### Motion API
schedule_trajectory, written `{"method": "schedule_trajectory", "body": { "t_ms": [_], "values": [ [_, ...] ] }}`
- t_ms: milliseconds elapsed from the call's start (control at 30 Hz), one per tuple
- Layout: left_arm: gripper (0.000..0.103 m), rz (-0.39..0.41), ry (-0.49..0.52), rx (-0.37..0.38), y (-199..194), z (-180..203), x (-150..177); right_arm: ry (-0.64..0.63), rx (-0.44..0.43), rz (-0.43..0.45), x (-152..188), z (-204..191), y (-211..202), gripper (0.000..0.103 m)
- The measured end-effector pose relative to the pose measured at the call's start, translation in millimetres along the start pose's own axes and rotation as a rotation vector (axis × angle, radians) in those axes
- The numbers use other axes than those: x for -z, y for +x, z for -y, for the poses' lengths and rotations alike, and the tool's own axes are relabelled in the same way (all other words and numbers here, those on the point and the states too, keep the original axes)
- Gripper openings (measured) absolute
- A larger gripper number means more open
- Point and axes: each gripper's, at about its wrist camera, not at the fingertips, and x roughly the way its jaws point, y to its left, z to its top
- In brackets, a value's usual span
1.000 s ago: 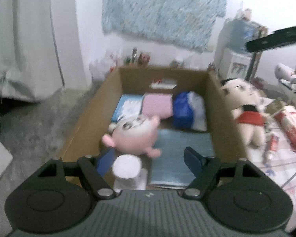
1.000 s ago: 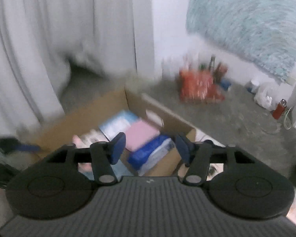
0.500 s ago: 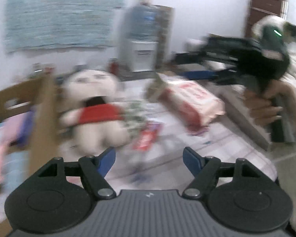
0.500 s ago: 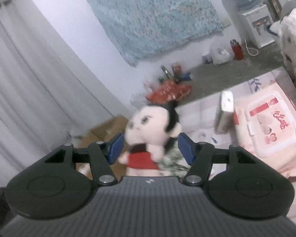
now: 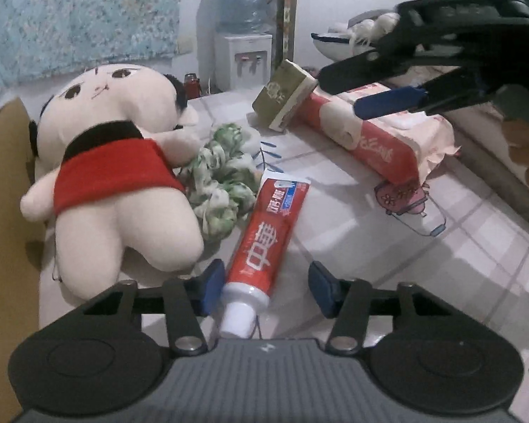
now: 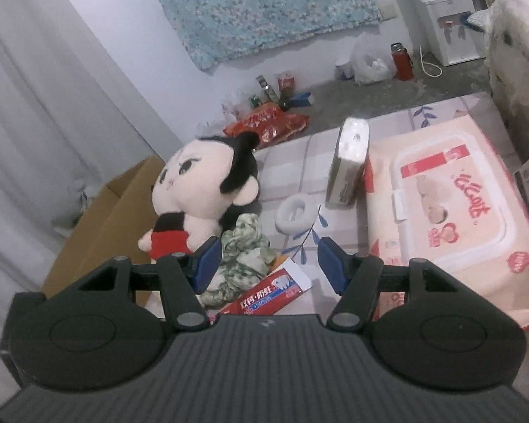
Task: Organize soft objects
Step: 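Grasp the red toothpaste tube with the left gripper while the right gripper grasps the green scrunchie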
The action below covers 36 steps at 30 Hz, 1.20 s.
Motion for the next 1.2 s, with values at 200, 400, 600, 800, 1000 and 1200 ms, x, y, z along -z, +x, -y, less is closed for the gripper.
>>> {"method": "schedule_trajectory", "body": {
  "t_ms": [200, 400, 600, 800, 1000, 1200],
  "values": [
    [0.03, -0.007, -0.04, 0.01, -7.9, -3.9, 3.0, -0.075, 0.063, -0.067, 9.8, -13.4, 29.1, 0.061],
    [0.03, 0.004, -0.029, 0.038, -12.9, -5.7, 10.1, -0.04, 0.077, -0.083, 6.8, -10.3, 60.6, 0.058],
    [0.03, 0.002, -0.07, 0.088, -20.9, -16.9, 17.2, -0.064, 0.095, -0.135, 15.0, -13.8, 85.6, 0.058],
    [0.031, 0.001, -0.057, 0.08, -22.1, -14.4, 16.8, -0.022, 0.061, -0.102, 15.2, -17.7, 100.0, 0.059],
    [0.031, 0.007, -0.061, 0.085, -22.3, -14.0, 19.8, 0.013, 0.041, -0.025, 17.9, -12.3, 107.0, 0.059],
    [0.031, 0.009, -0.075, 0.094, -22.7, -17.8, 21.2, -0.081, 0.077, -0.059, 23.9, -28.9, 111.2, 0.032]
  ]
}}
